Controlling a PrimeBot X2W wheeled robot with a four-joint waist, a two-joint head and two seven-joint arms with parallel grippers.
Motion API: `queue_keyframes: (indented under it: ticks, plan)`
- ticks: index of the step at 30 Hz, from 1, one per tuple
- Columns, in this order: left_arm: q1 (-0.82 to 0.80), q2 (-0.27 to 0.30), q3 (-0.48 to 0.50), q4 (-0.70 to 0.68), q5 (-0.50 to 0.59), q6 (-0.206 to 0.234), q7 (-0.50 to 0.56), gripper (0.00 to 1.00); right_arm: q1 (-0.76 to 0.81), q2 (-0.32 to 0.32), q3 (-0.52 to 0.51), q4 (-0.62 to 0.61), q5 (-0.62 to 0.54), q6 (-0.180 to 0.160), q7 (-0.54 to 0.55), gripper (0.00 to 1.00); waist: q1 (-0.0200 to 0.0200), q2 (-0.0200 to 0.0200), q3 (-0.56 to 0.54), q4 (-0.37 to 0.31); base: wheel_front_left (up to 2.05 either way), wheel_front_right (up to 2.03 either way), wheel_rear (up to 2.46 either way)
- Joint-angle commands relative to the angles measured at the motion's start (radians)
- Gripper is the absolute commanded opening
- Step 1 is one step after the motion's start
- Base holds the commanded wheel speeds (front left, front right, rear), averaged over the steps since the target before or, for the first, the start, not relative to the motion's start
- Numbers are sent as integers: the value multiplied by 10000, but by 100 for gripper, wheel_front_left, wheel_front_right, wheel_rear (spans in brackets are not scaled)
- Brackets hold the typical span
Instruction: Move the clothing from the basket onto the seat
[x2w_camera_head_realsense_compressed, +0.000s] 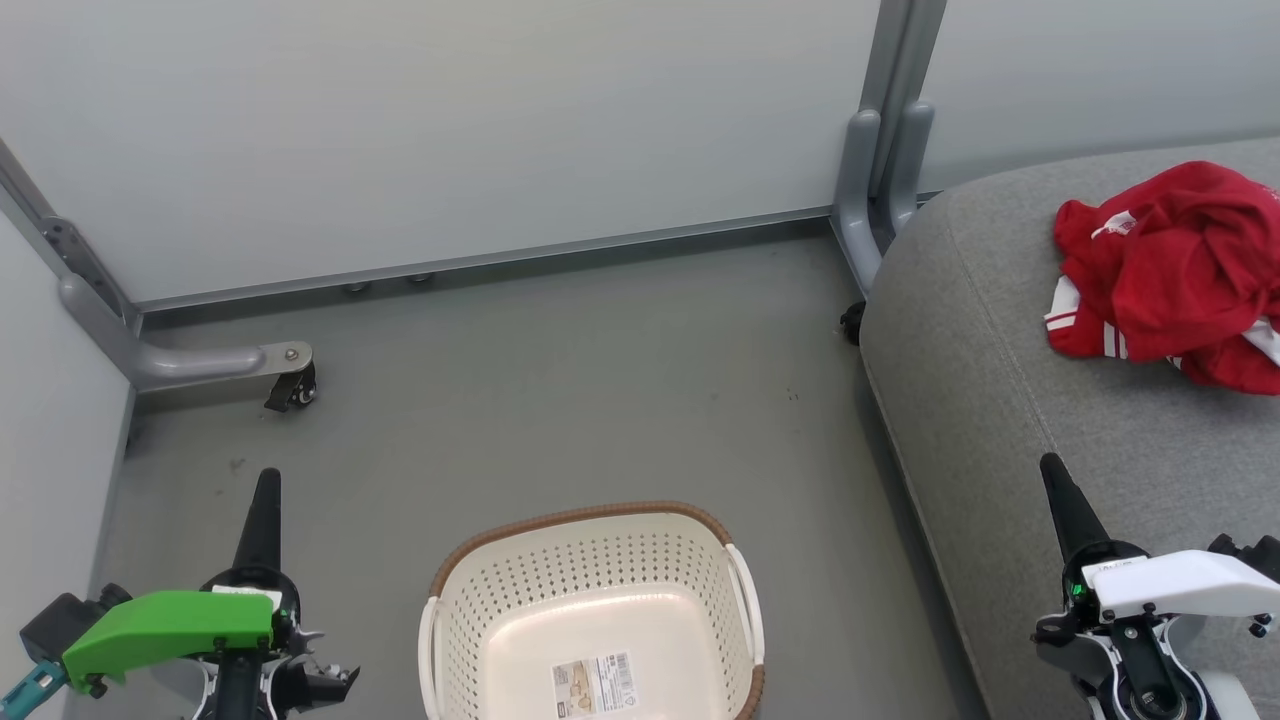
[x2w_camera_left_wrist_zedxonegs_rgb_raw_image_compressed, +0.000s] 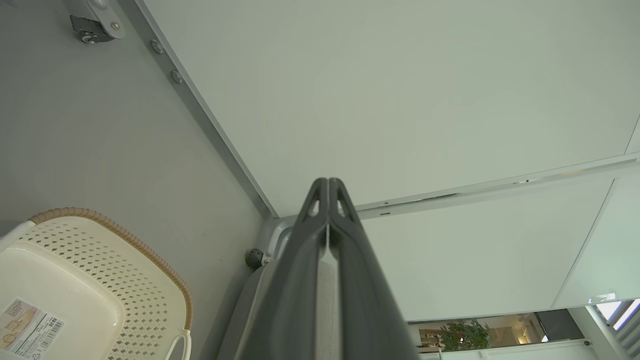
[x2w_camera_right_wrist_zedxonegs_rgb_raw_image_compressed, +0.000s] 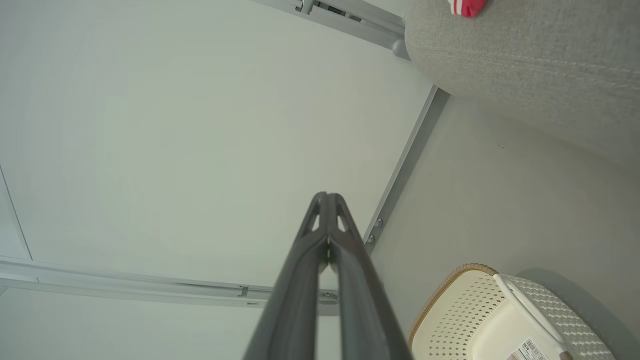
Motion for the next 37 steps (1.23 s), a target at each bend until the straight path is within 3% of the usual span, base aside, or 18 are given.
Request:
queue_keyframes:
  ticks: [1,37]
  plan:
    - [-238,9,61,-74,-215,-76,60,0,-176,-67,-44,-4,235,-7,72,0,0,61,-1,-8,0,0,0]
    - [-314,-66,362,-50,-2467,-171,696,0,-355,-97,-161,193,2640,-10,680,0,0,82,-26,-177,0,0,0]
